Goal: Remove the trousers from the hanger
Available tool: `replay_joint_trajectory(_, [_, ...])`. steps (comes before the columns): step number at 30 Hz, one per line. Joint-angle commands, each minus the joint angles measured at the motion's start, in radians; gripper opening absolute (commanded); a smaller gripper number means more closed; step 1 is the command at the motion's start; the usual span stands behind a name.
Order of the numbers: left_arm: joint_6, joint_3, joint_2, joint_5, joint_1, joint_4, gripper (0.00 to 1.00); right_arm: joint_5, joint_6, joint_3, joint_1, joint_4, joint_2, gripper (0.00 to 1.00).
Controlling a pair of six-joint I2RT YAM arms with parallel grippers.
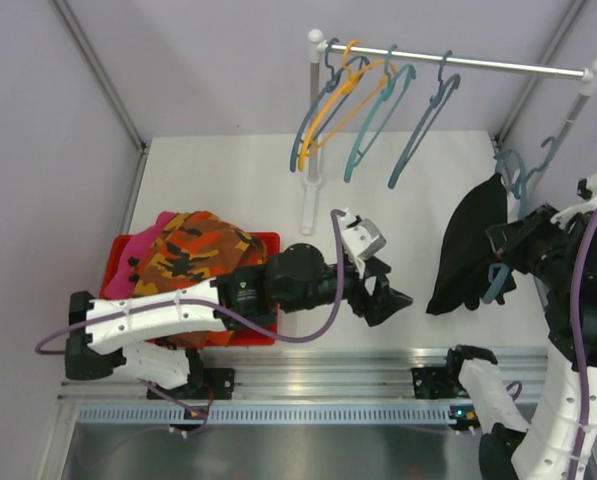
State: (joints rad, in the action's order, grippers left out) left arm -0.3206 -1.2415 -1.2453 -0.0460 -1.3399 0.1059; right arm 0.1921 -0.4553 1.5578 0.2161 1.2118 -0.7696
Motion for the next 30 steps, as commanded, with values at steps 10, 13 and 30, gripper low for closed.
replay_joint_trajectory(10, [0.124,-0.202,-0.319,-0.245,-0.096,-0.271,0.78,-0.049,-0.075,0.082,-0.173,-0.112,-0.017,0.00])
replay_joint_trajectory(13, [0.152,-0.216,-0.368,-0.278,-0.096,-0.294,0.78,-0.049,-0.079,0.094,-0.202,-0.118,-0.013,0.00])
replay_joint_trajectory(30, [0.252,-0.306,-0.534,-0.451,-0.094,-0.431,0.73,-0.051,-0.089,0.119,-0.268,-0.136,0.015,0.00])
